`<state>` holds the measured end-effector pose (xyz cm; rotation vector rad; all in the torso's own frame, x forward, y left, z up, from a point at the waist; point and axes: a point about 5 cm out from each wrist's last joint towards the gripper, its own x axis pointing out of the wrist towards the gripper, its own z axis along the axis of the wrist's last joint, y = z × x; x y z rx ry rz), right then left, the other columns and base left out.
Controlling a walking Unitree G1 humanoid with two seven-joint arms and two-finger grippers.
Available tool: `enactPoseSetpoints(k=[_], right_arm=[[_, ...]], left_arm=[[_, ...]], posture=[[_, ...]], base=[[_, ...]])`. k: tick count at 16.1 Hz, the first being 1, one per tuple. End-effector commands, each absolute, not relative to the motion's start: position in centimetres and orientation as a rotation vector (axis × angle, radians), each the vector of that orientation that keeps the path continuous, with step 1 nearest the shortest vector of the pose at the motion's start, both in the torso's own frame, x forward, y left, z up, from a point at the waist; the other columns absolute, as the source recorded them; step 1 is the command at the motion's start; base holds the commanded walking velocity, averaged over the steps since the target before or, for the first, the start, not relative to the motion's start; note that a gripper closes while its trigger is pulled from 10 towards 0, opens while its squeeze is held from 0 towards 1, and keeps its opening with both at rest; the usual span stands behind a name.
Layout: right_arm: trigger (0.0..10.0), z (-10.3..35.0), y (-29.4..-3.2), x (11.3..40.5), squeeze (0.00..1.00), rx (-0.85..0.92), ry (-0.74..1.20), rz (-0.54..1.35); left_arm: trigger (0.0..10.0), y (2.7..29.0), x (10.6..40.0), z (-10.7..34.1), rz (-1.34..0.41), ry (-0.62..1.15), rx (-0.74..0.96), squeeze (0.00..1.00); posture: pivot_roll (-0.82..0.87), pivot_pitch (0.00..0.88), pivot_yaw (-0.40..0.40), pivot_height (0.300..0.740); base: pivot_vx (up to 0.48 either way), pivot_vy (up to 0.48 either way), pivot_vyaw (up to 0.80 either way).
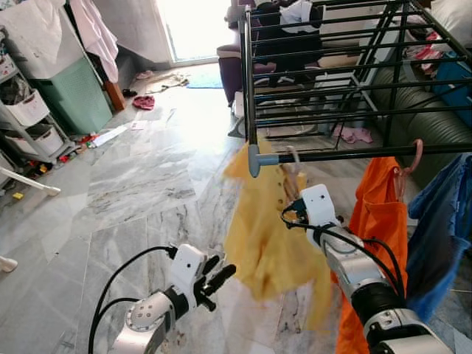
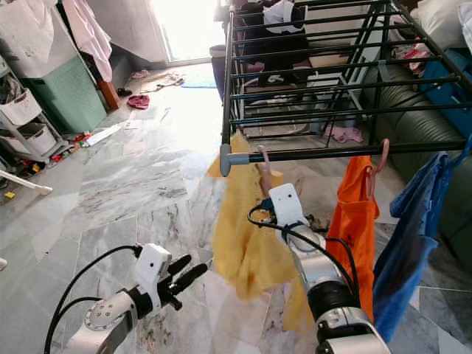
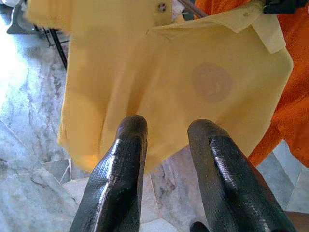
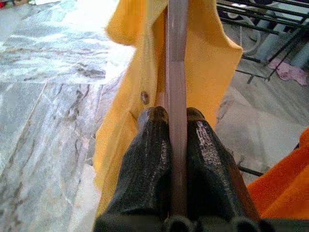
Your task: Hang hanger
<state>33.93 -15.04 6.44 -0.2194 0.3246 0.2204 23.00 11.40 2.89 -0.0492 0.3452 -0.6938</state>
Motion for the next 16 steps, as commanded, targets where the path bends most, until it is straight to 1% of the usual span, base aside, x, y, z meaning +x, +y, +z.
enactPoseSetpoints(k=[1,6,10,11,12,13,15,16], right_arm=[[0.0,7.1,-15.0,34.2,0.0,-0.204,0.292,0.206],[0.0,7.4,-15.4,34.3,0.0,-0.196,0.277,0.157],[0.0,8.6,-15.0,34.2,0.0,-0.168,0.223,0.15],[8.4,9.3,-14.5,33.9,0.0,-0.161,0.199,0.181],[10.0,9.9,-13.9,33.4,0.0,-0.17,0.173,0.219],[10.0,10.5,-13.9,32.5,0.0,-0.203,0.108,0.208],[10.0,10.9,-14.3,31.4,0.0,-0.163,0.069,0.172],[10.0,10.8,-14.5,30.5,0.0,-0.17,0.057,0.154]], left_arm=[[10.0,11.9,22.9,2.7,-0.686,0.36,-0.028,0.0],[10.0,11.9,23.0,2.8,-0.684,0.356,-0.021,0.0],[10.0,12.4,23.6,3.0,-0.621,0.323,0.015,0.0],[10.0,12.7,23.9,3.1,-0.583,0.308,0.028,0.0],[10.0,13.1,24.3,3.2,-0.546,0.291,0.04,0.0],[10.0,13.4,24.8,3.4,-0.519,0.269,0.043,0.0],[10.0,13.6,25.1,3.6,-0.497,0.245,0.046,0.0],[10.0,13.6,25.3,3.7,-0.487,0.238,0.044,0.0]], posture=[[-0.05,0.024,0.097,0.74],[-0.05,0.021,0.1,0.74],[-0.06,0.016,0.099,0.74],[-0.06,0.014,0.099,0.74],[-0.06,0.01,0.099,0.74],[-0.06,0.006,0.097,0.74],[-0.07,0.0,0.094,0.74],[-0.07,0.0,0.094,0.74]], base=[[0.0,0.0,0.0],[0.0,0.0,0.0],[0.0,0.0,0.0],[0.0,0.0,0.0],[0.0,0.0,0.0],[0.0,0.0,0.0],[0.0,0.0,0.0],[0.0,0.0,0.0]])
